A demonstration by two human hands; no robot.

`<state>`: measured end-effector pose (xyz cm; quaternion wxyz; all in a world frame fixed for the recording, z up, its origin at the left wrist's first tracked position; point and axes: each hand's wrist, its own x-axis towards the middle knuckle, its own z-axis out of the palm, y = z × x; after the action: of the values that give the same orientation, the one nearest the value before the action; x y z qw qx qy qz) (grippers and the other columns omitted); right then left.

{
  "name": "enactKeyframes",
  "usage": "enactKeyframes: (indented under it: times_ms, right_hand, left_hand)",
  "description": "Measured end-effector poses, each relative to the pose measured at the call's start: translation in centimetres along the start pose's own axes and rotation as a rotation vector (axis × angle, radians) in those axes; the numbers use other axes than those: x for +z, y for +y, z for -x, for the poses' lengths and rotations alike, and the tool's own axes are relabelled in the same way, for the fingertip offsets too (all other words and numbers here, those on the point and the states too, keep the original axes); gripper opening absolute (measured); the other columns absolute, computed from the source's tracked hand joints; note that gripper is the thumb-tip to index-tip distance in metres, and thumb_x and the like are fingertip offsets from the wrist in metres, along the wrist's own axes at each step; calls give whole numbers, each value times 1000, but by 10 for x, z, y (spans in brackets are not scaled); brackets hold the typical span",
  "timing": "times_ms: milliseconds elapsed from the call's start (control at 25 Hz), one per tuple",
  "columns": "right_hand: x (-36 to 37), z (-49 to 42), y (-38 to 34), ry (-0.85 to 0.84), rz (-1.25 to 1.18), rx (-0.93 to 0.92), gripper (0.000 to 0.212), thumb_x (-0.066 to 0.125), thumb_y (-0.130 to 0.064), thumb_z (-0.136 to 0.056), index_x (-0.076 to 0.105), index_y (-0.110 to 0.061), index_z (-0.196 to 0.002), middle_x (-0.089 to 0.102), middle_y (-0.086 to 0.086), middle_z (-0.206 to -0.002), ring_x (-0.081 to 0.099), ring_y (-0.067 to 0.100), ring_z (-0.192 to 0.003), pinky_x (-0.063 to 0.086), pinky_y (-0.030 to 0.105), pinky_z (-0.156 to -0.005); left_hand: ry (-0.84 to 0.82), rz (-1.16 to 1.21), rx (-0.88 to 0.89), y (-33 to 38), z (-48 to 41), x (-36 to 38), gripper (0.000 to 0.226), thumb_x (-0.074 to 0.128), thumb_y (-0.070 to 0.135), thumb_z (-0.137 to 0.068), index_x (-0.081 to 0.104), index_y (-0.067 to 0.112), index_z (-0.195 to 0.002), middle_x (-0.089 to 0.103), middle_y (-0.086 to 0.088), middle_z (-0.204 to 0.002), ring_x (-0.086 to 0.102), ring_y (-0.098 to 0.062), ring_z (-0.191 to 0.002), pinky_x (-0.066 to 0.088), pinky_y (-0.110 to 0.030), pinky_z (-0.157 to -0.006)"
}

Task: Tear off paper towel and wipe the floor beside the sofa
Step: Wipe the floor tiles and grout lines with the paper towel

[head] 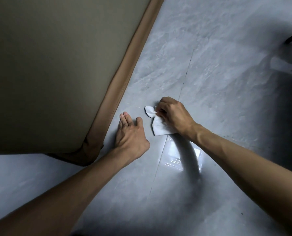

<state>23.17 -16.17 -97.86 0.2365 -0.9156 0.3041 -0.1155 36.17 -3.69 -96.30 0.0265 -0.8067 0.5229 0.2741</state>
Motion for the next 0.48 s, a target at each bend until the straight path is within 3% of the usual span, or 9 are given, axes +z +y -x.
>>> enactKeyframes:
  times_ms: [160, 360, 480]
  right_hand:
    - [-3, 17, 9, 34, 34, -5, 5, 67, 0, -79, 68, -4, -82, 62, 8, -79, 59, 26, -78, 49, 40, -65]
    - [17, -21, -22, 58, -59, -32, 8, 66, 3, -78, 69, -1, -84, 64, 9, -83, 59, 25, -82, 45, 29, -67]
    - [7, 0, -3, 36, -37, -47, 10, 67, 2, -81, 71, -4, -88, 65, 7, -85, 60, 23, -83, 49, 33, -69]
  left_hand:
    - [-1, -4, 1, 2, 2, -2, 60, 51, 15, -72, 31, 5, -128, 3, -40, -151, 1, -47, -144, 15, -44, -118]
    - [-9, 16, 4, 0, 0, -2, 57, 50, 14, -70, 33, 6, -124, 5, -41, -151, 2, -48, -144, 14, -44, -119]
    - [-5, 17, 28, -5, 1, 0, 57, 52, 14, -71, 32, 5, -124, 5, -38, -152, 3, -46, -145, 17, -43, -118]
